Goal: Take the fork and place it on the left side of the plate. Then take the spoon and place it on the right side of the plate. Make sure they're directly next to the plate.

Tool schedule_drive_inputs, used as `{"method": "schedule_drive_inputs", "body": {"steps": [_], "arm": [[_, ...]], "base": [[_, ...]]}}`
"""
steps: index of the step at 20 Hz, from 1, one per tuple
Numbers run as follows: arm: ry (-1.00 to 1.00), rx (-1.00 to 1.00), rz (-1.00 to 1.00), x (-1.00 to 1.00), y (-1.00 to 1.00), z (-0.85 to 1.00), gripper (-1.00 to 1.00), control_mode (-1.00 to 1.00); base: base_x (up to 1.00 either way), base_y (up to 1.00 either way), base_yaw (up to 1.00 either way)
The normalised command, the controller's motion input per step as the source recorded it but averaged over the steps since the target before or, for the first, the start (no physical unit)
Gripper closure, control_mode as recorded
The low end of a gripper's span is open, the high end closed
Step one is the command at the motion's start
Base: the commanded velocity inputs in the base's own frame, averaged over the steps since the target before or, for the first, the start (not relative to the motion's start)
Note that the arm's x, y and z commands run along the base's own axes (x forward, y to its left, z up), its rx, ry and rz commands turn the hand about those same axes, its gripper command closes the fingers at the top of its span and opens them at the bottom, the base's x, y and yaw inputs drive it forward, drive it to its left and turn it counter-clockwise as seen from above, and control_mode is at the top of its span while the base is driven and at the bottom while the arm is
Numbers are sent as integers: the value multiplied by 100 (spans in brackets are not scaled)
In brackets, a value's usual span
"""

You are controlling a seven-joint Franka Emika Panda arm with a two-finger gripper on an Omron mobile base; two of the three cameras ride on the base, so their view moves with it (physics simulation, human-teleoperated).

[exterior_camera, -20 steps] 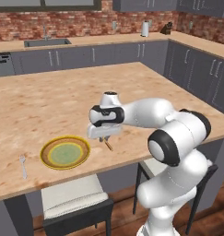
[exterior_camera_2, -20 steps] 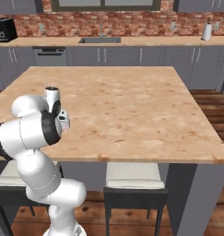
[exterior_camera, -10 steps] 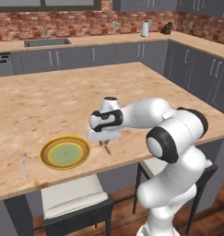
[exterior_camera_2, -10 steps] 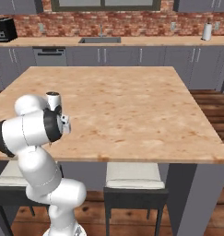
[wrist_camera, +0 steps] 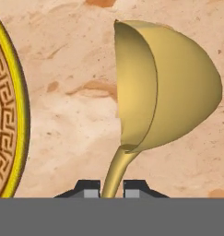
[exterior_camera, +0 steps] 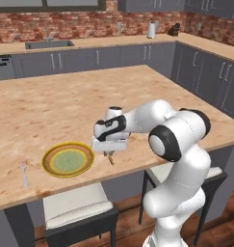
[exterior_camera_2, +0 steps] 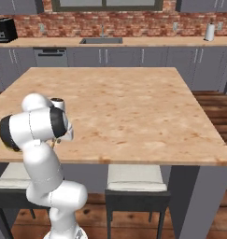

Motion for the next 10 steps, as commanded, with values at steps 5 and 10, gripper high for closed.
{"method": "schedule_drive_inputs", "body": {"steps": [5,10], "arm": [[5,0,-6,14,0,-21,100,-100],[2,0,-6,5,5,-15,-100,-100]], "base": [[0,0,0],[0,0,0]]}}
